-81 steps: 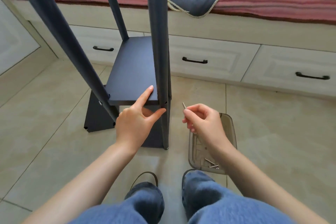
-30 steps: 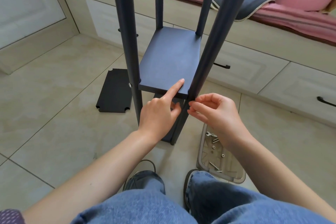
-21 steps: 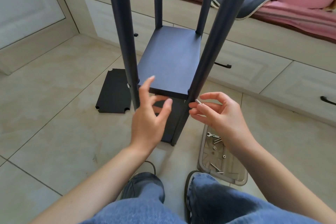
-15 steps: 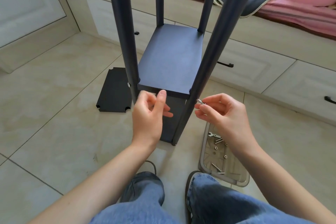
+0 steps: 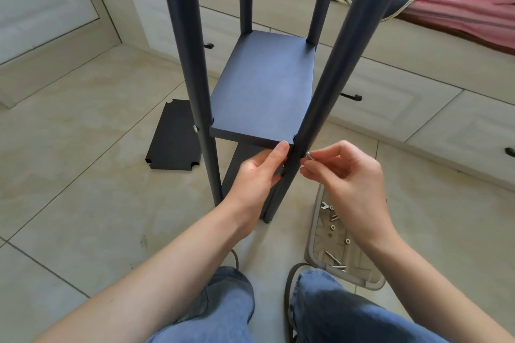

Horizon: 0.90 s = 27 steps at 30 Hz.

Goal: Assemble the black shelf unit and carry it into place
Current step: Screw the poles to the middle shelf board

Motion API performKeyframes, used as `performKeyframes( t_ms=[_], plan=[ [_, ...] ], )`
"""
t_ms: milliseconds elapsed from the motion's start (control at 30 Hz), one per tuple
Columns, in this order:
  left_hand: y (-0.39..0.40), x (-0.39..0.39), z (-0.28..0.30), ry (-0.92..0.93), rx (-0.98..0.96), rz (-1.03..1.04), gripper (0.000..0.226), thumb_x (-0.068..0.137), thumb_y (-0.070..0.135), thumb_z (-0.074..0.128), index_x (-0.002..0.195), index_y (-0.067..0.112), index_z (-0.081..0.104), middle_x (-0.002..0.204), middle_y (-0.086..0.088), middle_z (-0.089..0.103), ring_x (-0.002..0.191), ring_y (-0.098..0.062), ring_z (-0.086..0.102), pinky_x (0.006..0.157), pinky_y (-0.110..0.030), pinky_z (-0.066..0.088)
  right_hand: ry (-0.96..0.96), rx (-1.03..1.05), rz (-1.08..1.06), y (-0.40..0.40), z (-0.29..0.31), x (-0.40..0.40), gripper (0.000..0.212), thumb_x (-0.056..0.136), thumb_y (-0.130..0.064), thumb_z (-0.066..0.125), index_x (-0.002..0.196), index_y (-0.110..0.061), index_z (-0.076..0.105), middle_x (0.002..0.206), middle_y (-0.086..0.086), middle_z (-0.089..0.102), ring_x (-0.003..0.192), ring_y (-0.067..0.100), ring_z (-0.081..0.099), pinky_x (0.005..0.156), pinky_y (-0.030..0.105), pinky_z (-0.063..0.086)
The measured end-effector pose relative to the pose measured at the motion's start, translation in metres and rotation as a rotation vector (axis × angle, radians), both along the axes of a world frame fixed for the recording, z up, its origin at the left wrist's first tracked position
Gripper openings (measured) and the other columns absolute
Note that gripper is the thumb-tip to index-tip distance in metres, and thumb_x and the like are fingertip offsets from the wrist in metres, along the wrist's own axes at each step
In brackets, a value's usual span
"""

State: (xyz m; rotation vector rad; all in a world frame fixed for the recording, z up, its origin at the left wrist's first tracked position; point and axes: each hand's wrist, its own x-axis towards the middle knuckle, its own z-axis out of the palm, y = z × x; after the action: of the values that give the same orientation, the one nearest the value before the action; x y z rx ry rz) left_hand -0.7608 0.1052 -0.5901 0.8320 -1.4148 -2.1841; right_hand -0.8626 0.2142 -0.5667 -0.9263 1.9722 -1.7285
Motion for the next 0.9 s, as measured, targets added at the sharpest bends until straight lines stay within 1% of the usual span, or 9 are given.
performKeyframes(
  t_ms=[133,167,233,333,467,533,633,767,900],
  plan=[
    [-0.001,-0.001,0.000,-0.038,-0.023,-0.003,0.040,0.094,0.049,0.052,0.117,0.022,0.070,0.113,0.005,0.076,0.107,-0.004,0.069,0.085,-0.016,0.049,-0.261,-0.021,0.005,-0.003,0.002,-0.003,0.009,0.083,-0.003,0.075,0.088,-0.005,0.068,0.081,0.010,0.076,0.076,0.025,0.075,0.070,0.029,0.060],
    [-0.001,-0.002,0.001,-0.046,-0.031,-0.003,0.039,0.095,0.049,0.051,0.118,0.022,0.070,0.113,0.006,0.076,0.107,-0.004,0.069,0.086,-0.017,0.048,-0.281,-0.016,0.007,-0.004,0.002,-0.003,0.009,0.083,-0.003,0.075,0.088,-0.005,0.068,0.081,0.010,0.076,0.076,0.026,0.075,0.070,0.029,0.060],
    [-0.001,-0.002,0.001,-0.056,-0.041,-0.005,0.042,0.094,0.051,0.052,0.119,0.023,0.069,0.114,0.008,0.075,0.108,-0.003,0.068,0.091,-0.020,0.047,-0.243,0.009,0.017,-0.005,0.003,-0.005,0.010,0.082,-0.004,0.076,0.086,-0.005,0.067,0.080,0.010,0.076,0.073,0.025,0.075,0.068,0.027,0.059],
    [0.000,-0.002,0.001,-0.056,-0.051,-0.012,0.053,0.084,0.059,0.052,0.120,0.025,0.068,0.115,0.010,0.075,0.111,-0.003,0.066,0.095,-0.024,0.045,-0.177,0.037,0.004,-0.004,0.004,-0.008,0.014,0.079,-0.007,0.080,0.083,-0.004,0.067,0.076,0.009,0.075,0.069,0.024,0.074,0.065,0.026,0.059],
    [-0.002,-0.004,0.003,-0.074,-0.043,-0.003,0.060,0.079,0.063,0.053,0.119,0.021,0.069,0.115,0.006,0.075,0.114,-0.008,0.066,0.104,-0.033,0.044,-0.061,0.078,-0.001,-0.003,0.006,-0.012,0.014,0.078,-0.013,0.081,0.079,-0.008,0.068,0.073,0.006,0.073,0.069,0.021,0.073,0.067,0.029,0.060],
    [-0.004,-0.004,0.003,-0.059,-0.017,0.036,0.048,0.085,0.056,0.058,0.113,0.019,0.070,0.112,0.002,0.076,0.111,-0.013,0.068,0.102,-0.034,0.046,-0.030,0.092,0.004,-0.002,0.005,-0.011,0.013,0.080,-0.015,0.081,0.079,-0.009,0.069,0.074,0.005,0.073,0.068,0.020,0.073,0.069,0.031,0.061],
    [-0.006,-0.004,0.005,0.029,0.034,0.093,0.020,0.096,0.031,0.063,0.104,0.014,0.070,0.108,-0.006,0.077,0.104,-0.019,0.072,0.092,-0.029,0.053,-0.008,0.107,-0.006,-0.001,0.005,-0.011,0.012,0.081,-0.016,0.080,0.079,-0.010,0.069,0.074,0.003,0.073,0.068,0.018,0.073,0.070,0.033,0.061],
    [-0.006,-0.005,0.008,0.078,0.066,0.107,0.012,0.097,0.022,0.063,0.097,0.012,0.070,0.105,-0.009,0.076,0.099,-0.019,0.073,0.086,-0.025,0.055,0.094,0.130,-0.010,-0.004,0.006,-0.010,0.011,0.081,-0.015,0.079,0.078,-0.014,0.068,0.072,0.000,0.072,0.067,0.016,0.071,0.068,0.033,0.060],
    [-0.005,-0.006,0.010,0.071,0.080,0.112,0.012,0.096,0.021,0.064,0.090,0.016,0.072,0.099,-0.006,0.076,0.095,-0.017,0.073,0.082,-0.022,0.054,0.183,0.151,-0.017,-0.008,0.007,-0.011,0.014,0.079,-0.015,0.081,0.075,-0.016,0.067,0.067,-0.001,0.070,0.063,0.016,0.069,0.065,0.033,0.057]
  ],
)
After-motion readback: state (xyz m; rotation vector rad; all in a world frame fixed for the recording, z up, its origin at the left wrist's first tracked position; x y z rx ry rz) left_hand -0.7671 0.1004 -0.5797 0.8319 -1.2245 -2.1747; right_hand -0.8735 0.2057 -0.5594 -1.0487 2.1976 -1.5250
